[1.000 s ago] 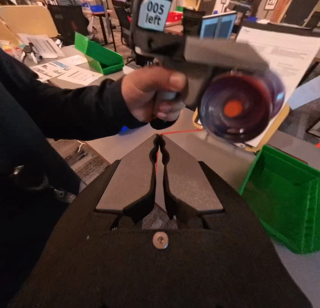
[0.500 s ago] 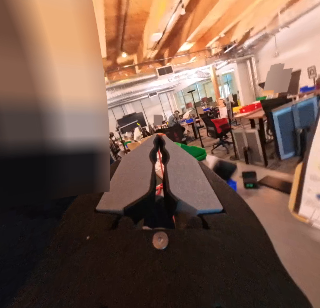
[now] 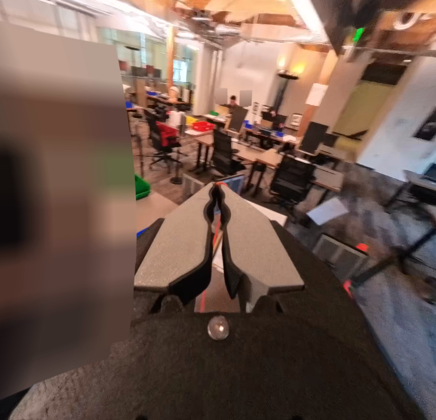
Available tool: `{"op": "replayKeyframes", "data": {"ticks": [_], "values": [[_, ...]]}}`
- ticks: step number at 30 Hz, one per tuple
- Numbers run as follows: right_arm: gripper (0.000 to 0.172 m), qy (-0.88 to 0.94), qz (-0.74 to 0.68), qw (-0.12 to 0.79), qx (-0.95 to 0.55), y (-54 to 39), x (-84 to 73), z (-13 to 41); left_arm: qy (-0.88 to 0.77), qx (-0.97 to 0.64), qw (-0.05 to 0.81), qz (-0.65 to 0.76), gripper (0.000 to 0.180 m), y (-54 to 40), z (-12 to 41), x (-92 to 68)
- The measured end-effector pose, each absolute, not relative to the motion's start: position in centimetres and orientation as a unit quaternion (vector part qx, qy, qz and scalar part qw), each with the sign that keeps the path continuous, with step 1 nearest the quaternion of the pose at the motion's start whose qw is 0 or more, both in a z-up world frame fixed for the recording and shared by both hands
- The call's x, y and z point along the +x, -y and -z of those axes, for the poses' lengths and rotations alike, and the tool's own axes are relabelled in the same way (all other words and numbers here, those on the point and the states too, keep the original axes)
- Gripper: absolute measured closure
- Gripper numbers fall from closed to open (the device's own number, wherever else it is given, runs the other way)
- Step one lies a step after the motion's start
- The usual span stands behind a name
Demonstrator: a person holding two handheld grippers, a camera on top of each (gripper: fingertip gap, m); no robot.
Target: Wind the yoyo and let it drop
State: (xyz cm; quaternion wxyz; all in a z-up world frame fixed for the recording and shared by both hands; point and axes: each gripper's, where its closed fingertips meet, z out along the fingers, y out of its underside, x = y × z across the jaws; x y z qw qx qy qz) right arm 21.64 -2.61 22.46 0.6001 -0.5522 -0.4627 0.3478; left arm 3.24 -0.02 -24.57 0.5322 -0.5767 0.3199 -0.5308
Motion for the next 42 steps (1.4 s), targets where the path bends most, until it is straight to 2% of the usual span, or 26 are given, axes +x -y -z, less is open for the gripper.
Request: {"op": "replayKeyframes", "data": {"ticks": [1,3,8,13,14,15,16,17,18,19,21,24,27,30,32,36,38,39,42], "values": [[0.172,0.450,-0.321,0.609,-0.569,1.3,22.4,-24.0,-0.335,-0.579,0.500,0.550,0.180,0.3,25.8,5.1],[0.172,0.421,-0.278,0.623,-0.597,-0.5,23.8,-26.3,-0.365,-0.564,0.438,0.597,0.180,1.5,28.0,9.5],[0.172,0.384,-0.222,0.650,-0.617,-0.1,26.5,-28.1,-0.381,-0.499,0.294,0.721,0.147,4.6,31.0,22.5],[0.172,0.358,-0.234,0.659,-0.619,2.4,28.7,-26.7,-0.417,-0.249,-0.047,0.873,0.124,15.5,25.1,33.2],[0.172,0.353,-0.232,0.659,-0.622,2.8,29.3,-26.3,-0.421,-0.208,-0.100,0.877,0.123,17.2,24.3,33.3],[0.172,0.347,-0.231,0.660,-0.625,3.3,29.9,-25.8,-0.441,-0.188,-0.114,0.870,0.118,18.7,24.3,33.4],[0.172,0.341,-0.229,0.661,-0.628,3.8,30.5,-25.3,-0.449,-0.183,-0.111,0.867,0.104,19.3,24.4,33.6],[0.172,0.335,-0.225,0.661,-0.633,4.2,31.3,-24.7,-0.443,-0.168,-0.112,0.873,0.105,19.1,24.1,33.2],[0.172,0.330,-0.219,0.660,-0.638,4.6,32.1,-24.0,-0.448,-0.146,-0.101,0.876,0.151,18.8,24.2,32.2],[0.172,0.323,-0.213,0.661,-0.643,4.9,33.1,-23.4,-0.444,-0.126,-0.068,0.884,0.180,18.2,24.2,31.4],[0.172,0.310,-0.207,0.660,-0.652,5.4,35.1,-22.2,-0.405,-0.169,0.003,0.899,0.180,16.3,23.7,31.9],[0.172,0.291,-0.211,0.666,-0.654,5.7,37.8,-21.5,-0.427,-0.239,0.035,0.872,0.180,14.5,26.8,32.4],[0.172,0.288,-0.217,0.670,-0.649,5.2,39.2,-21.5,-0.450,-0.339,-0.012,0.826,0.180,13.0,33.8,32.8],[0.172,0.306,-0.205,0.636,-0.678,2.8,39.2,-19.3,-0.402,-0.394,-0.048,0.825,0.180,11.6,37.8,31.3],[0.172,0.313,-0.179,0.607,-0.708,0.5,39.5,-16.6,-0.376,-0.422,-0.041,0.824,0.180,10.8,39.5,30.0],[0.172,0.298,-0.216,0.596,-0.714,-2.3,39.8,-14.3,-0.343,-0.486,-0.018,0.804,0.180,8.8,42.5,28.0],[0.172,0.292,-0.225,0.586,-0.722,-3.5,40.2,-13.2,-0.329,-0.547,0.022,0.769,0.180,7.1,44.7,28.1],[0.172,0.289,-0.233,0.580,-0.725,-3.9,40.2,-12.6,-0.327,-0.572,0.042,0.751,0.178,6.3,45.8,28.1],[0.172,0.289,-0.264,0.571,-0.722,-4.5,39.2,-12.2,-0.334,-0.617,0.057,0.710,0.154,5.4,48.4,28.6]]}}
